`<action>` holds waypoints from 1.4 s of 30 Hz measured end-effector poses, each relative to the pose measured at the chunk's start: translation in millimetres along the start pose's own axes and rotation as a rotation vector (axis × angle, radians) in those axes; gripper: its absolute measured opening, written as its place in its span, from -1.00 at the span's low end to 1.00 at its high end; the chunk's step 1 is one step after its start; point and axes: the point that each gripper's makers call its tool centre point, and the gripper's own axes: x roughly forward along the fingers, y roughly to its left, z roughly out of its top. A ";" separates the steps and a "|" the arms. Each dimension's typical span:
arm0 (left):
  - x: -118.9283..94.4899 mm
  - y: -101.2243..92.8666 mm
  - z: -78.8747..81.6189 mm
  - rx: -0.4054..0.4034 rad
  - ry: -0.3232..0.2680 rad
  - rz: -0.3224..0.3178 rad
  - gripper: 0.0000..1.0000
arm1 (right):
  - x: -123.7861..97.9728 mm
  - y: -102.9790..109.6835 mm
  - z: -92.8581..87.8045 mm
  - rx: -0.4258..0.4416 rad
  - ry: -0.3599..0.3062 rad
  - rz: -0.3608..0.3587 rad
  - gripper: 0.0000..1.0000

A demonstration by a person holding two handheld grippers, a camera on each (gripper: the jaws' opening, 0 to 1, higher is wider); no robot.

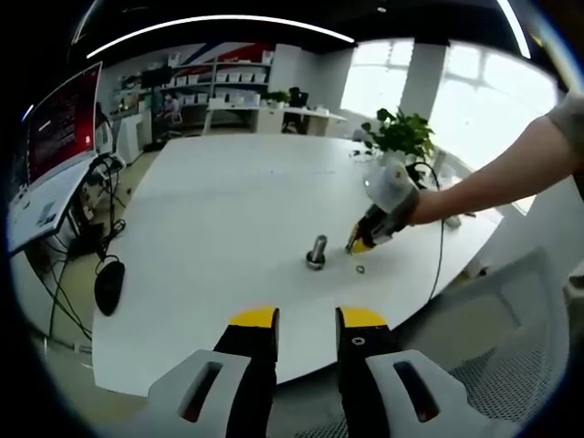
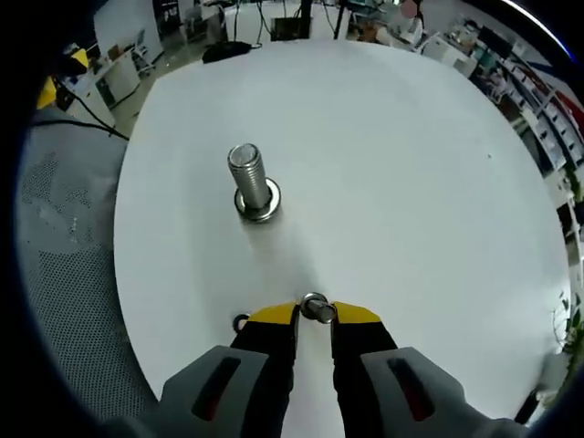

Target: Place the washer onto the threaded stud by aligning its center hole with the stud, sliding it down to the base, and recovering from edge contact or off-axis alignment until the washer reaches the visible bottom stop.

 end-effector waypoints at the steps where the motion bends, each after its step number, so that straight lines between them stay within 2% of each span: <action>1: -0.3 -0.4 0.3 0.000 0.000 0.000 -0.56 | -0.7 -0.6 -0.5 -0.002 -0.002 -0.006 -0.64; 11: 0.0 -1.2 -0.1 0.002 0.003 -0.005 -0.58 | -10.5 -3.7 -16.8 0.049 -0.008 -0.013 -0.58; 14: 0.1 -1.6 -0.4 0.004 0.005 -0.007 -0.58 | -12.8 -0.9 -21.2 0.077 -0.015 -0.006 -0.56; 18: 0.0 -2.1 -0.4 0.005 0.006 -0.009 -0.58 | -14.2 6.6 -27.2 0.067 -0.008 -0.002 -0.54; 25: -0.1 -2.1 -0.9 0.005 0.008 -0.009 -0.58 | -11.5 29.4 -25.0 0.076 -0.024 0.048 -0.48; 31: -0.4 -0.9 -1.5 0.001 0.007 -0.005 -0.58 | -4.0 49.2 -20.6 0.039 -0.011 0.078 -0.48; 39: 0.0 -0.6 -3.1 0.006 0.017 -0.002 -0.58 | 1.4 51.4 -14.7 0.031 -0.004 0.094 -0.50; 42: -0.4 -0.8 -3.1 0.007 0.016 -0.003 -0.58 | 0.3 52.1 -16.8 -0.016 0.014 0.106 -0.53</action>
